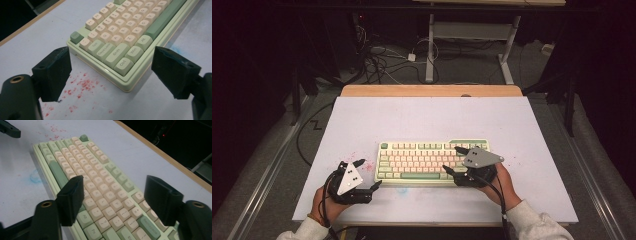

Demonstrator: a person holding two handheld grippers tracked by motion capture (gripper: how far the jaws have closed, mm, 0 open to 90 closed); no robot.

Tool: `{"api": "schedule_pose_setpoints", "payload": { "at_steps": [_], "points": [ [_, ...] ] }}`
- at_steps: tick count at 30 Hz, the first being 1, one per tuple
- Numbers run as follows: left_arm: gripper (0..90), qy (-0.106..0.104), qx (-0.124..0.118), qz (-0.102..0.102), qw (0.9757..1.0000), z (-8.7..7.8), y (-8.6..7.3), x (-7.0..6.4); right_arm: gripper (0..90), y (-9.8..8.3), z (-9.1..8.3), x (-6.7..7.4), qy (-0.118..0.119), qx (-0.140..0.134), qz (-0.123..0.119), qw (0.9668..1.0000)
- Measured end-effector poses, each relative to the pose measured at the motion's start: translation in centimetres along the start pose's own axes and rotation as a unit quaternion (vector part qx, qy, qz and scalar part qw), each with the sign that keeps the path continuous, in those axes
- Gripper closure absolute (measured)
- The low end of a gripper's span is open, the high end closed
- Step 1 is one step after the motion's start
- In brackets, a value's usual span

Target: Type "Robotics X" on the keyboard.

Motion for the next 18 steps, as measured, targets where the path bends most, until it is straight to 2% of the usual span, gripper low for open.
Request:
{"api": "schedule_pose_setpoints", "payload": {
  "at_steps": [6, 10, 18],
  "points": [
    [16.1, -0.006, -0.008, -0.011, 0.9999, -0.2, 0.3, 0.0, 22.5, -1.3, -1.5, -0.4, -0.014, -0.01, 0.011, 0.9998],
    [16.1, -0.006, -0.008, -0.017, 0.9998, 0.0, 0.5, -0.1, 19.1, -2.1, -2.6, -0.5, -0.032, -0.021, 0.008, 0.9992],
    [16.7, -0.013, 0.0, -0.019, 0.9997, 0.6, 1.0, -0.5, 18.9, -3.4, -4.2, -0.4, -0.051, -0.028, 0.019, 0.9981]
  ]
}}
Point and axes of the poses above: each handheld gripper's, and its own axes: z roughly forward along the jaws, y roughly out of its top, x roughly to its left, the point moved 1 cm from there along z, roughly forward along the jaws, and after that the axes turned 5 degrees about -z, right-handed, at the moved point
